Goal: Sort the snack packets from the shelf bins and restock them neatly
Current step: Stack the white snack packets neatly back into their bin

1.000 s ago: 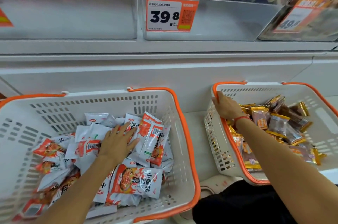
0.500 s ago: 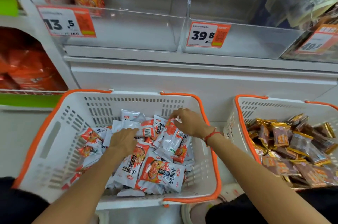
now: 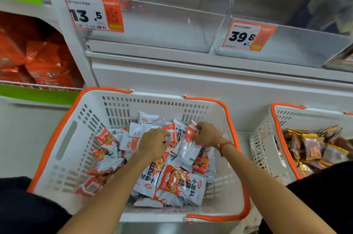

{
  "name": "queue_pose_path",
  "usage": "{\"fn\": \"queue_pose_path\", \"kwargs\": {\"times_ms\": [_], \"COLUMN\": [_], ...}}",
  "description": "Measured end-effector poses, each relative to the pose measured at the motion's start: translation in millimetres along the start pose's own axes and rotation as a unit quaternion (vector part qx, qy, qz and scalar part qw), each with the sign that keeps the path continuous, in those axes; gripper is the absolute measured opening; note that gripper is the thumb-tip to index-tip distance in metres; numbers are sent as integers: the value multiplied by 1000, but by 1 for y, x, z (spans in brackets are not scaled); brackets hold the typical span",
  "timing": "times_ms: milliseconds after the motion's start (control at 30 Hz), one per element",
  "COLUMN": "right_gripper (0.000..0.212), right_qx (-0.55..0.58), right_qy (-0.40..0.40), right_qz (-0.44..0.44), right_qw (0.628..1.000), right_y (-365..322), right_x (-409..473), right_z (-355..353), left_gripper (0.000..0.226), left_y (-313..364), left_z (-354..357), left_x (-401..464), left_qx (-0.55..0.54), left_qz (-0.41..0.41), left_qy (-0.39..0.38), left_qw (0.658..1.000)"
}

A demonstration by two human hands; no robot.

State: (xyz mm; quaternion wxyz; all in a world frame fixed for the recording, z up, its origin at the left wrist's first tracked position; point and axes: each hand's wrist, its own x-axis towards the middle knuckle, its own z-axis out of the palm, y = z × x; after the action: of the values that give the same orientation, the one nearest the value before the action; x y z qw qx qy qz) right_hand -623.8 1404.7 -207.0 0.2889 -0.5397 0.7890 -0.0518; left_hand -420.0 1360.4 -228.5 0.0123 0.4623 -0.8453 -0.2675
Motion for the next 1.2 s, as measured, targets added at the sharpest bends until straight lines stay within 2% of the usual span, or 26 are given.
{"fn": "queue_pose_path", "kwargs": {"times_ms": [100, 233, 333, 433, 500, 600, 667, 733, 767, 800, 833, 867, 900, 967, 1033, 1067, 1100, 1200], "right_gripper": [20, 25, 23, 19, 12, 6, 5, 15, 22, 24, 23, 26, 36, 56, 61, 59, 56, 61], "right_qx": [44, 135, 275, 394, 470, 544, 557, 564, 550, 484, 344, 172, 26, -165, -325, -382, -409, -347], "right_qy": [16, 38, 44, 12, -9, -41, -66, -73, -71, -54, -19, -7, -37, -139, -141, -125, -127, -238], "right_qz": [10, 17, 52, 71, 76, 82, 79, 62, 53, 37, 3, -47, -98, -166, -215, -231, -231, -158], "right_qw": [999, 990, 959, 916, 879, 834, 824, 820, 831, 873, 939, 984, 994, 962, 910, 886, 874, 893], "right_y": [-9, -17, -25, -37, -46, -64, -74, -75, -69, -60, -45, -30, -16, 5, 6, 3, -2, -15], "right_x": [-1, -4, -8, -12, -12, -7, -1, 7, 12, 17, 22, 26, 31, 35, 37, 41, 46, 60], "right_z": [-4, -6, -9, -17, -21, -24, -28, -32, -32, -31, -28, -22, -14, 4, 10, 8, 3, -22], "left_gripper": [46, 68, 85, 76, 65, 64, 63, 49, 39, 29, 20, 15, 15, 15, 14, 15, 16, 26], "left_y": [13, 23, 26, 25, 23, 25, 29, 29, 26, 23, 17, 10, 2, -10, -14, -16, -18, -24], "left_z": [3, 4, 3, 4, 7, 8, 9, 9, 9, 4, 1, -3, -4, -8, -13, -15, -17, -25], "left_x": [3, 2, -2, -3, -4, -5, -4, -1, 0, 1, 3, 6, 9, 14, 17, 19, 20, 20], "left_qx": [-125, -133, -110, -153, -246, -431, -458, -468, -487, -515, -546, -567, -587, -631, -658, -652, -643, -585], "left_qz": [24, 16, 6, -18, -21, -41, -66, -116, -143, -166, -182, -195, -203, -203, -205, -209, -210, -213], "left_qy": [-8, -16, 2, 23, 25, 37, 81, 166, 200, 212, 207, 183, 146, 78, 40, 32, 29, 27], "left_qw": [992, 991, 994, 988, 969, 901, 883, 860, 838, 813, 791, 779, 770, 744, 723, 728, 736, 782]}}
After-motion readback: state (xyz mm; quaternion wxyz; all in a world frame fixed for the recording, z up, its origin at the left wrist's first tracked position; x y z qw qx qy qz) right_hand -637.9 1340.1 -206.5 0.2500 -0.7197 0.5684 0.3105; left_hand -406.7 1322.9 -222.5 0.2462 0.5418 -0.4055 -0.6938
